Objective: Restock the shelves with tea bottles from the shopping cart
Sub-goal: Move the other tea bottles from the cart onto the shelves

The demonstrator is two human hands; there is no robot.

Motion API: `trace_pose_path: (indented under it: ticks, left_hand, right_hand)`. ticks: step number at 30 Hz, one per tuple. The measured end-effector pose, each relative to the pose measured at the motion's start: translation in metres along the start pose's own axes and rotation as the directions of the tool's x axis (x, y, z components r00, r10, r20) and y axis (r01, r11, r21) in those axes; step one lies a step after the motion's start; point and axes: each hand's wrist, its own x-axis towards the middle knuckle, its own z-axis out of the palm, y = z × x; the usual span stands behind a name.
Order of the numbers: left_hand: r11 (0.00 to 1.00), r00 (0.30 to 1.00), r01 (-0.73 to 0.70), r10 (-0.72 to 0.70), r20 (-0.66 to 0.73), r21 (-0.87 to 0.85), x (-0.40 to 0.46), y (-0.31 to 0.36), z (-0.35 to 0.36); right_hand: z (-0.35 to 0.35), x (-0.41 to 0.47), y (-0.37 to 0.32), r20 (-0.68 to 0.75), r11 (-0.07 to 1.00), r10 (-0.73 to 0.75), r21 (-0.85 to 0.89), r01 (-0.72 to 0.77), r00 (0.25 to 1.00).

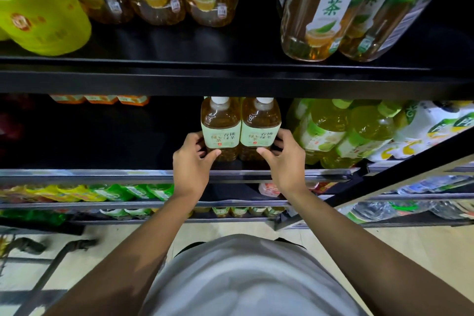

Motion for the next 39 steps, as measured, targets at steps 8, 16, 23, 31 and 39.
trace_pose_path:
  ticks: [8,16,23,31,39]
  left_hand:
    - [0.998,0.999,-0.029,0.03,-0.012,0.052,0.029,0.002,0.002]
    - [0.995,1.0,-0.005,0.006,-0.009,0.099,0.05,0.017,0.01]
    - [0.964,0.985,-0.072,0.028,0.171,0.255,0.036,0.013,0.003]
    - [0.742,0.958,-0.249,0.096,0.269,0.623,-0.018,-0.006,-0.01]
    - [0.586,0.979,-0.167,0.006,0.202,0.793,-0.102,-0.024,-0.047]
  right_hand:
    - [0.01,0.028,-0.005,-0.025,0.998,0.034,-0.044,-0.035,0.999]
    - [0.018,0.053,-0.014,-0.009,0.994,0.098,-0.055,-0.098,0.995]
    - [0.012,0.039,-0.007,0.133,0.985,0.032,-0.173,-0.008,0.991]
    - [0.0,-0.011,-0.002,0.378,0.736,-0.007,-0.624,0.261,0.926]
    - [0.011,-0.06,-0.014,0.611,0.507,-0.205,-0.602,0.616,0.765]
